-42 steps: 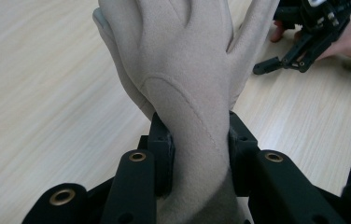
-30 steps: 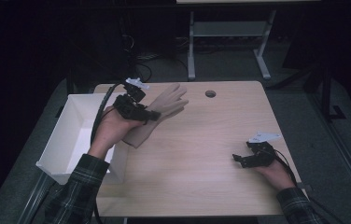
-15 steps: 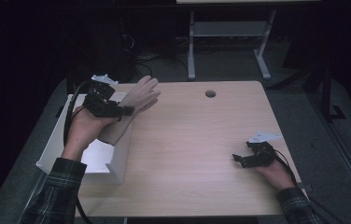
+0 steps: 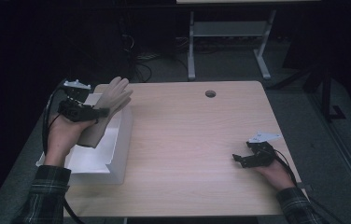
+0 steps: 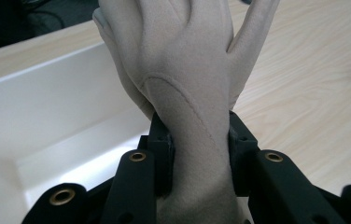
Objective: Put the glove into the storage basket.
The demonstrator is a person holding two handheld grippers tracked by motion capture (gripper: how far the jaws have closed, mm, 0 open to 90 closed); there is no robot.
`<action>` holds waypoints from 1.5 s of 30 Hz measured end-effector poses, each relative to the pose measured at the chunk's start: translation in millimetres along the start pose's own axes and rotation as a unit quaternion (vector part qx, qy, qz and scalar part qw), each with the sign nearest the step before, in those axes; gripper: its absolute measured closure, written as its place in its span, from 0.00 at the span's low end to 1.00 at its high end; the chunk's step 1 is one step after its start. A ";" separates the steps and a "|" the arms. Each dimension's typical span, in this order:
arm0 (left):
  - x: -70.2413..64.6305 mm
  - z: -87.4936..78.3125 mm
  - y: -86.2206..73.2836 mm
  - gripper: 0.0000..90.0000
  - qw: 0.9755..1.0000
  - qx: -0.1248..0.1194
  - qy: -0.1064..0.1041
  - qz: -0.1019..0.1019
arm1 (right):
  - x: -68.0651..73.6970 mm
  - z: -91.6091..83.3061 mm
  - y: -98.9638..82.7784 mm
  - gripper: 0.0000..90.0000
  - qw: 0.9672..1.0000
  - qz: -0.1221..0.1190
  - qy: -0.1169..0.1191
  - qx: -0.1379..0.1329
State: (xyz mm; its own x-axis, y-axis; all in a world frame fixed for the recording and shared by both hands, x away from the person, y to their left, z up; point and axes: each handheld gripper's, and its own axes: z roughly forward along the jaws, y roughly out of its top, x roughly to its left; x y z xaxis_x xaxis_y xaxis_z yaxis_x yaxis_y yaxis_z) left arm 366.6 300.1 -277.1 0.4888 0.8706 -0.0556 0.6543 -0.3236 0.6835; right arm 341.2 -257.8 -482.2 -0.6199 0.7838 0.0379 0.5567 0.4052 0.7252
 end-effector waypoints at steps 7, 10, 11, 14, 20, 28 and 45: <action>12.1 6.2 -19.7 0.77 0.999 0.006 0.020 -0.027 | 0.1 0.0 0.0 0.17 1.000 0.001 0.000 0.000; 16.0 9.8 -28.2 0.77 0.999 0.010 0.023 -0.035 | 0.0 0.0 0.0 0.17 1.000 0.000 0.000 0.000; 17.6 11.9 -32.0 0.77 0.999 0.010 0.025 -0.039 | 0.0 0.0 0.0 0.17 1.000 0.000 0.000 0.000; 21.7 16.5 -40.5 0.77 0.998 0.012 0.029 -0.051 | 0.1 0.0 0.0 0.17 1.000 0.000 0.000 0.000; 28.9 32.1 -55.8 0.77 0.997 0.028 0.041 -0.063 | 0.1 0.1 0.0 0.17 1.000 0.000 0.000 0.000; 36.5 59.2 -73.3 0.76 0.995 0.053 0.049 -0.074 | 0.1 0.1 0.0 0.17 1.000 0.000 -0.001 0.000; 49.2 98.3 -99.6 0.63 0.989 0.111 0.045 -0.090 | 0.1 0.1 0.0 0.17 1.000 0.000 -0.001 0.000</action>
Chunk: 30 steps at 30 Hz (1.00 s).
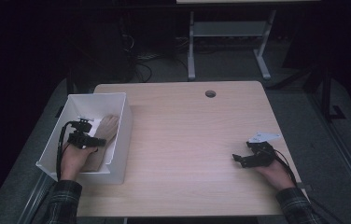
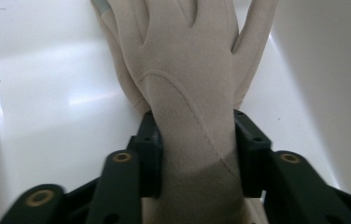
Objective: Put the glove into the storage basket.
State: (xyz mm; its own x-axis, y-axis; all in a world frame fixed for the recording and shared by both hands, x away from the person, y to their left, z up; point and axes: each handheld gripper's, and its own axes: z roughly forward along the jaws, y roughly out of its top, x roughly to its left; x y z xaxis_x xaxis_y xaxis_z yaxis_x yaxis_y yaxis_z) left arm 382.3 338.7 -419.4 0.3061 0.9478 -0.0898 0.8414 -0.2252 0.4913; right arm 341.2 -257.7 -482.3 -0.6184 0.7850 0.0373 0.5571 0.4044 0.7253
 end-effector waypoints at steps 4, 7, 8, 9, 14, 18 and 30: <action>1.5 -1.3 1.6 0.43 1.000 -0.006 -0.001 -0.007 | 0.0 0.0 0.0 0.17 1.000 0.000 0.000 0.000; 1.0 -8.1 4.5 0.32 1.000 -0.015 0.005 0.002 | 0.0 0.0 0.0 0.17 1.000 0.000 0.000 0.000; -0.2 -11.0 5.8 0.31 1.000 -0.020 0.003 0.001 | 0.0 0.0 0.0 0.17 1.000 0.000 0.000 0.000; -1.2 -15.4 8.2 0.30 1.000 -0.025 0.003 0.006 | 0.0 0.0 0.0 0.17 1.000 0.000 0.000 0.000; -7.9 -33.1 19.8 0.25 0.999 -0.046 -0.005 0.014 | 0.0 0.0 0.0 0.17 1.000 0.000 0.000 0.000; -17.5 -49.4 32.0 0.21 0.997 -0.064 -0.006 0.033 | 0.0 0.0 0.0 0.17 1.000 0.000 0.000 0.000; -68.0 -86.3 55.8 0.20 0.988 -0.119 -0.057 0.076 | 0.0 0.0 0.0 0.17 1.000 0.000 0.000 0.000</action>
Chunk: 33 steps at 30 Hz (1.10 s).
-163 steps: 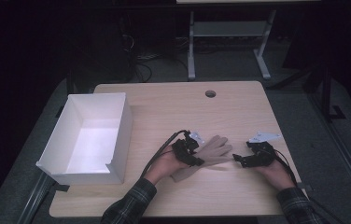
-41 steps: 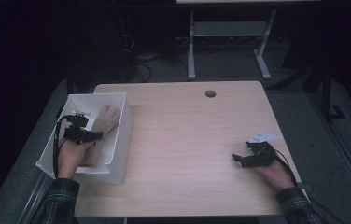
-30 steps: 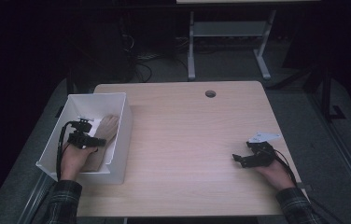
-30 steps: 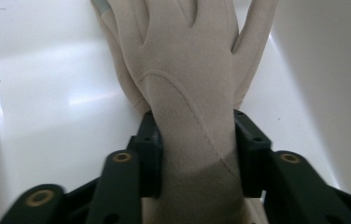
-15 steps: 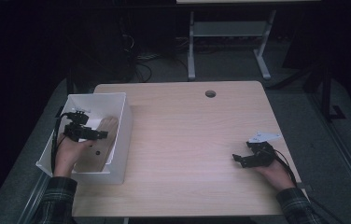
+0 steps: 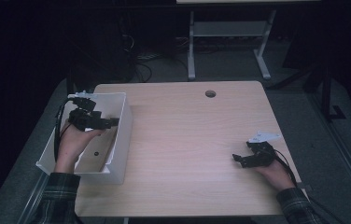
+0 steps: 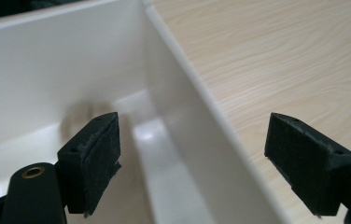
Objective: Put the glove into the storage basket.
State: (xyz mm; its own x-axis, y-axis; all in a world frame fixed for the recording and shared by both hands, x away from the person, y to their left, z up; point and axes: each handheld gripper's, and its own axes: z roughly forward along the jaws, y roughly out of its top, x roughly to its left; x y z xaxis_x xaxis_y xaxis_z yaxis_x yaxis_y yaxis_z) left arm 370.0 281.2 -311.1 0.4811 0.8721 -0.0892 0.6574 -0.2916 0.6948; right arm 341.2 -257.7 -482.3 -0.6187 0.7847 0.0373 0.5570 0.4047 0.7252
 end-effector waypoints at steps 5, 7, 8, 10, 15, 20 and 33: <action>-28.5 3.1 9.8 0.20 0.999 -0.006 -0.029 0.021 | 0.1 0.0 0.0 0.17 1.000 0.001 0.000 0.000; -38.5 5.6 12.7 0.20 0.999 -0.007 -0.037 0.027 | 0.1 0.0 0.0 0.17 1.000 0.001 0.000 0.000; -45.7 8.1 14.3 0.20 0.999 -0.010 -0.044 0.031 | 0.1 0.0 0.0 0.17 1.000 0.001 0.000 0.000; -57.5 12.4 16.5 0.20 0.998 -0.010 -0.055 0.039 | 0.1 -0.1 0.0 0.17 1.000 0.000 -0.001 0.000; -86.4 24.2 18.9 0.20 0.996 -0.013 -0.073 0.057 | 0.3 0.0 0.0 0.17 1.000 0.000 0.000 0.000; -111.1 41.2 15.3 0.20 0.992 -0.009 -0.100 0.070 | 0.3 0.0 -0.1 0.16 1.000 0.000 0.000 0.000; -146.0 89.0 -20.1 0.20 0.985 0.011 -0.124 0.117 | 0.4 0.0 -0.1 0.16 1.000 -0.001 0.001 0.000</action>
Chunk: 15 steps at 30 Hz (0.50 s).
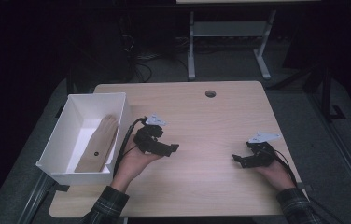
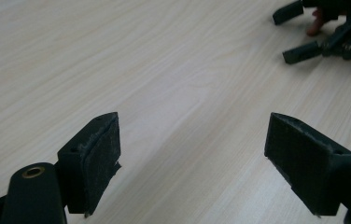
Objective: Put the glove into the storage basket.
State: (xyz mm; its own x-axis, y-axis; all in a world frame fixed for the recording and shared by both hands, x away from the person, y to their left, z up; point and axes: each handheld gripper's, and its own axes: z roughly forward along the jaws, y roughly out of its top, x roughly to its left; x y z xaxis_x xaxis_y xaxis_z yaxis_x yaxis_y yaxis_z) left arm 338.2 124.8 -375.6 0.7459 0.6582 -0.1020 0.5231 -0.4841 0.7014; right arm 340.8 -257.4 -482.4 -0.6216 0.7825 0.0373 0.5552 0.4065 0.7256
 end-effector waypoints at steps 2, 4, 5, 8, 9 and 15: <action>-2.2 6.7 -5.7 0.20 1.000 0.002 -0.004 0.003 | 0.0 0.0 0.0 0.16 1.000 0.000 0.000 0.000; -4.1 12.6 -11.7 0.20 1.000 0.003 -0.006 0.008 | -0.1 0.0 0.0 0.16 1.000 0.000 0.000 0.000; -4.6 15.6 -14.9 0.20 1.000 0.002 -0.008 0.010 | -0.1 0.0 0.0 0.16 1.000 0.000 0.000 0.000; -6.9 24.8 -25.2 0.20 1.000 0.006 -0.004 0.013 | -0.1 0.0 0.0 0.16 1.000 0.000 0.000 0.000; -7.2 27.8 -28.7 0.20 1.000 0.008 -0.005 0.016 | -0.1 0.0 0.0 0.16 1.000 0.000 0.000 0.000; -5.9 37.1 -44.0 0.20 0.999 0.009 0.005 0.032 | 0.1 -0.1 0.0 0.16 1.000 0.000 0.000 0.001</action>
State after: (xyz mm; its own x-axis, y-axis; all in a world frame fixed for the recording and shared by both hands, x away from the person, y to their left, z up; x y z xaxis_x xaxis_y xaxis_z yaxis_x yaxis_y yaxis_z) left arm 326.0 120.8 -432.1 0.7747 0.6304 -0.0503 0.4817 -0.5366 0.6928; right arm 340.7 -257.3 -482.3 -0.6217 0.7823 0.0382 0.5561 0.4066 0.7249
